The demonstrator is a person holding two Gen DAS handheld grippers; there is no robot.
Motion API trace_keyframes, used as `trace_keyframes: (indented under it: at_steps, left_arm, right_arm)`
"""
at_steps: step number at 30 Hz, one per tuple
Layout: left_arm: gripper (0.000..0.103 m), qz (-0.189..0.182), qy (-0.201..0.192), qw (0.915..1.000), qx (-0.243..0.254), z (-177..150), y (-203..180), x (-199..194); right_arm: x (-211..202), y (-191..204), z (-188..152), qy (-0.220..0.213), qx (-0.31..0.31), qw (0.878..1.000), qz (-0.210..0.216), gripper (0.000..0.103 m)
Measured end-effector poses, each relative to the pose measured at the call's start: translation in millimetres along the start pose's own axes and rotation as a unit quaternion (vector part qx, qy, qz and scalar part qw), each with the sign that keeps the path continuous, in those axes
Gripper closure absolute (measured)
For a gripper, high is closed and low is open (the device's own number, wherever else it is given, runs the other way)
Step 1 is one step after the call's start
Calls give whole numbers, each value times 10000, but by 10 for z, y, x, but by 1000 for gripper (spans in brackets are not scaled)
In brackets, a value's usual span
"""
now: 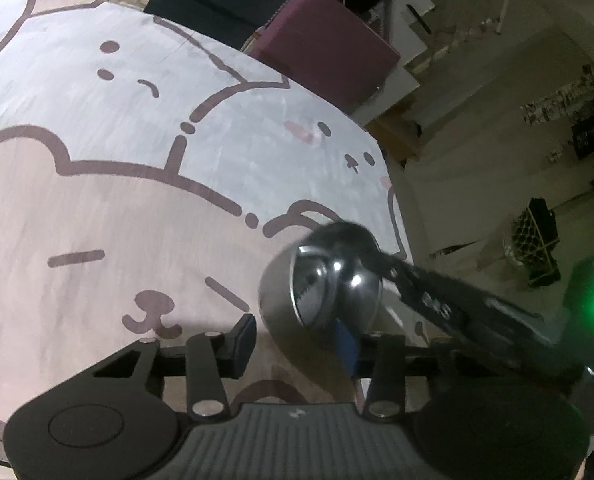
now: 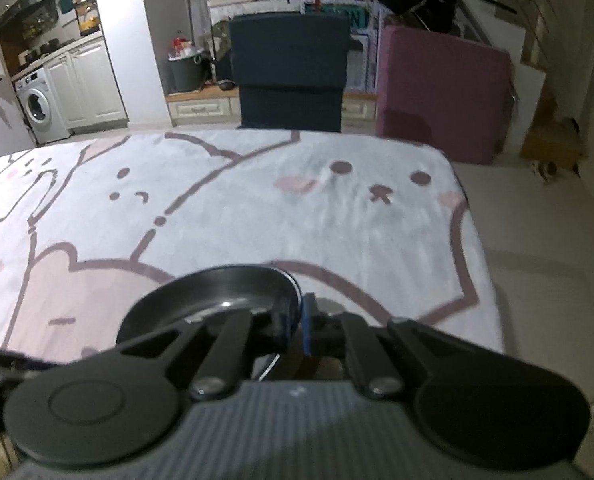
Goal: Organize plates and bowls
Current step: 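Close the left gripper on the steel bowl rim while the right gripper grips it too, then lift the steel bowl with both grippers and carry it toward the steel tray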
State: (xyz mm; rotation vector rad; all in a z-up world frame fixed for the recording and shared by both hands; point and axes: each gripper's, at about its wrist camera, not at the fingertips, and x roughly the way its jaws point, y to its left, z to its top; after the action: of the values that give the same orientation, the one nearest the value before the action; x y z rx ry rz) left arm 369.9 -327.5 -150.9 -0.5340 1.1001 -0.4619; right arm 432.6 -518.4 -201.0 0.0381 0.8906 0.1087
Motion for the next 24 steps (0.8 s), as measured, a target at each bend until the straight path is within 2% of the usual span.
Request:
trace_keyframes:
  at_steps: [5,8,13,24]
  left_arm:
    - [73,124,-31,9998,125,-20,-48,70]
    - [75,220,45,9995,240,-39,-101,121]
    - [78,455,12,9965,707,-60,-196,129]
    - [94,853,-62,9870,1361,-101,-248,-13]
  right_arm:
    - [-129,-61,-144,243,169,9996,21,96]
    - [-182,-94,-206,328,295,9990,57,96]
    - [-217,-99,-261,412,312,9986,113,95]
    - [-441,-38,-234,201,484,9980,359,95]
